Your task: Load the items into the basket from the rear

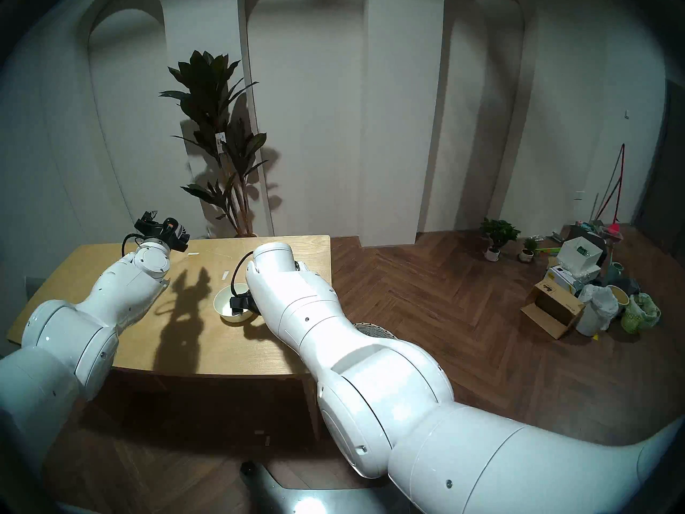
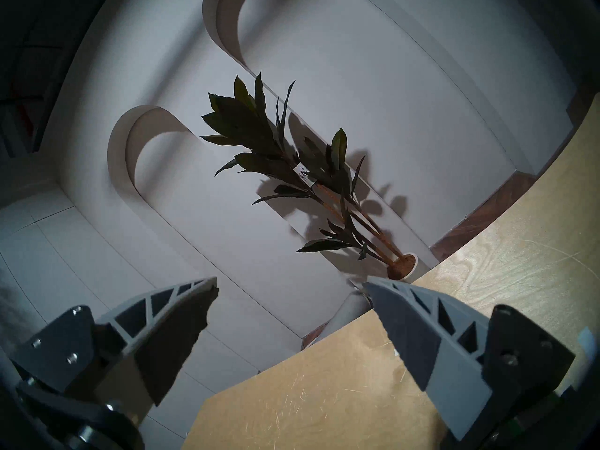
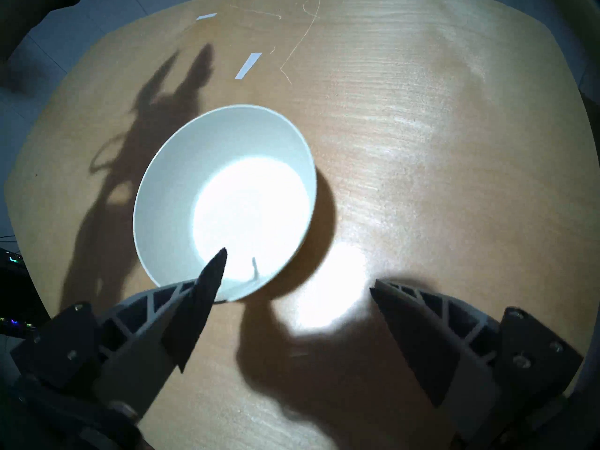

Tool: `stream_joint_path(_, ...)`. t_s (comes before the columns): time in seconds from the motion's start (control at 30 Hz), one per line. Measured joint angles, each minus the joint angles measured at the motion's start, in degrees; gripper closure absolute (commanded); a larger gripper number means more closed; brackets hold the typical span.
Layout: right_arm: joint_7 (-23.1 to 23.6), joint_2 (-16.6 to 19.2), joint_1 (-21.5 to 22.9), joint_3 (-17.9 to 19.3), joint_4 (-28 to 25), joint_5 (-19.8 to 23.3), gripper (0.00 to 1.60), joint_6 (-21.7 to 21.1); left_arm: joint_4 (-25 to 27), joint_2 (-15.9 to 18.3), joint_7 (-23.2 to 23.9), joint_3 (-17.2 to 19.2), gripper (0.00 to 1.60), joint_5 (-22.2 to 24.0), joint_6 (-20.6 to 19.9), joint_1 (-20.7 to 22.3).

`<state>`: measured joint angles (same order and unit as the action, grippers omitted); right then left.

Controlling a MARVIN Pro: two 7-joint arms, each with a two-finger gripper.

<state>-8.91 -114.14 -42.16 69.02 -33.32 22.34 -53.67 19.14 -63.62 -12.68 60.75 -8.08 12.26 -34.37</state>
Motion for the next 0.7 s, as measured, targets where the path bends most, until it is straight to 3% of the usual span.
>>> stream_joint_path(0.3,-0.8,0.0,-0.6,-1.2,0.2,2.8,0.0,-1.4,0.8,0.6,2.7,0.5,0.0,0.7,0.5,-0.5)
stream_joint_path(0.33,-0.8,0.0,-0.7,-1.4,0.2,3.1,0.27,-1.4,0.9,0.7,3.0,0.5,0.0,0.8,0.6,-0.6)
stream_joint_path(0.37,-0.9,0.0,-0.9,-1.5,0.3,3.5,0.88,-1.4,1.0,0.7,3.3,0.6,0.0,1.0,0.7,-0.7)
stream_joint_path(0.4,-1.0,0.0,-1.0,-1.6,0.3,3.8,1.02,-1.4,1.1,0.8,3.6,0.6,0.0,1.0,0.7,-0.7)
stream_joint_path(0.43,-1.1,0.0,-1.1,-1.7,0.3,4.2,1.4,-1.4,1.2,0.9,4.0,0.7,0.0,1.2,0.8,-0.8)
stream_joint_path(0.47,-1.1,0.0,-1.2,-1.8,0.3,4.5,1.6,-1.4,1.3,0.9,4.2,0.7,0.0,1.2,0.8,-0.9)
stream_joint_path(0.7,-1.3,-0.4,-1.2,-2.2,-0.5,7.1,1.6,-1.4,2.0,1.3,6.3,1.0,0.0,2.0,1.3,-1.3)
